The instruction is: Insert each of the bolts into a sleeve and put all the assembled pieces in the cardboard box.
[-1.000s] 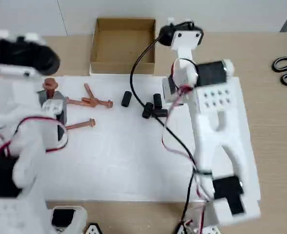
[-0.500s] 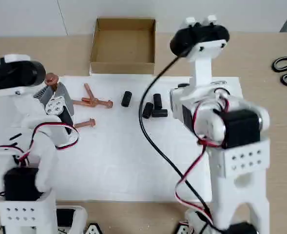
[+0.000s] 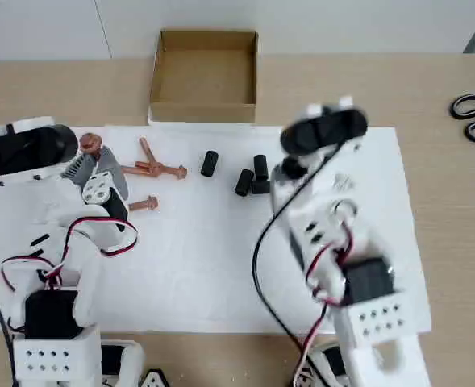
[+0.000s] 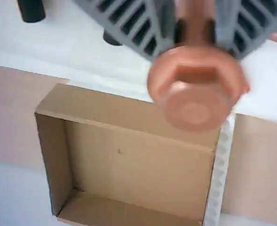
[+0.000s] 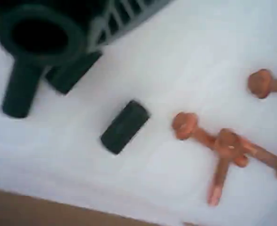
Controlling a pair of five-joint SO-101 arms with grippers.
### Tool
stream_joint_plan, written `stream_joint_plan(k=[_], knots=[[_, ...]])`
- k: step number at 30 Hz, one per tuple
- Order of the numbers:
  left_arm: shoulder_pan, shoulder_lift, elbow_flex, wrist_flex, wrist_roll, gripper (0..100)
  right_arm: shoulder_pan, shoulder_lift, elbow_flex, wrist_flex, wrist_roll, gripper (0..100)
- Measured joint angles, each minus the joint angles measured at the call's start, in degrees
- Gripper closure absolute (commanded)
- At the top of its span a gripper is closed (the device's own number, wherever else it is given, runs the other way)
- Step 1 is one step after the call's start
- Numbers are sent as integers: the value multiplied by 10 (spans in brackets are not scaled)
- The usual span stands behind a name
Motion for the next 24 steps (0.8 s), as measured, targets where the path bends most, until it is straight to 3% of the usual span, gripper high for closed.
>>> stream_joint_plan(k=[6, 11, 19, 24], knots=[[5, 0, 3, 0, 6, 993, -43, -131, 150, -62, -28, 995], [76, 0, 10, -3, 6, 993, -54, -204, 256, -157, -27, 995], [135, 0, 17, -11, 25, 993, -123, -302, 404, -270, 89, 995], [185, 0, 32, -52, 25, 993, -147, -381, 468, -282, 102, 995]])
